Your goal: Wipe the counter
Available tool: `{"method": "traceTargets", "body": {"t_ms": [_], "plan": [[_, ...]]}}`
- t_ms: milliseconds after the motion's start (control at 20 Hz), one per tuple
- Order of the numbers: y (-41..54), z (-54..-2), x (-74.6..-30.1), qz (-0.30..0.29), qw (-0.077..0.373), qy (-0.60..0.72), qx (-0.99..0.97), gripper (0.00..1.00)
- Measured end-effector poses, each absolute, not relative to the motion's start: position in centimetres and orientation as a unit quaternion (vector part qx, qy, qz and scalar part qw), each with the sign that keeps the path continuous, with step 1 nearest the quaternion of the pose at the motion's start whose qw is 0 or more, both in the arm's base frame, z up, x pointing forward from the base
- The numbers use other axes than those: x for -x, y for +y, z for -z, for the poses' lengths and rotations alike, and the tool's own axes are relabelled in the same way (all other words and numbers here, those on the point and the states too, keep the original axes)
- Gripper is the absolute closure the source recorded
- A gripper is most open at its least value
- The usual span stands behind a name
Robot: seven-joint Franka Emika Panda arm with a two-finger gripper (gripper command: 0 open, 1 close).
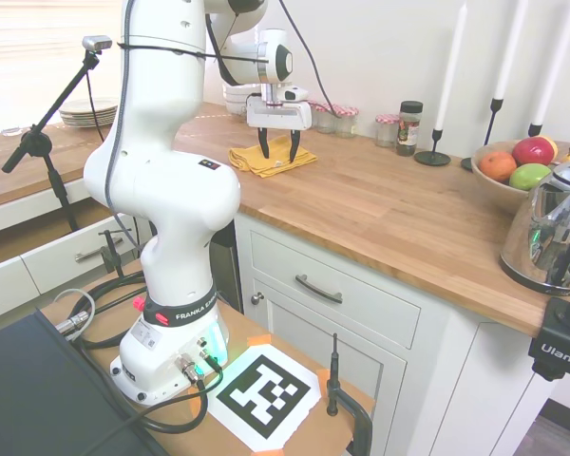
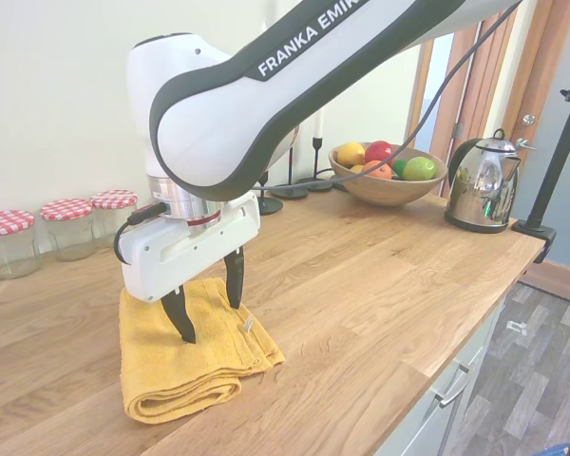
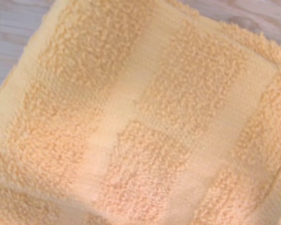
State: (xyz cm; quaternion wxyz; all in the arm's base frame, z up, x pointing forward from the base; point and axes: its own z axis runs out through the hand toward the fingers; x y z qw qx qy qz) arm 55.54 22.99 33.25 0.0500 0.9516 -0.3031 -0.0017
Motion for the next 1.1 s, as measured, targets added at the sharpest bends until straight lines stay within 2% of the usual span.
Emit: {"method": "traceTargets", "body": {"t_ms": [1100], "plan": [[23.48,-33.16,-55.58,-0.004,0.043,-0.3,-0.953,1.0]]}}
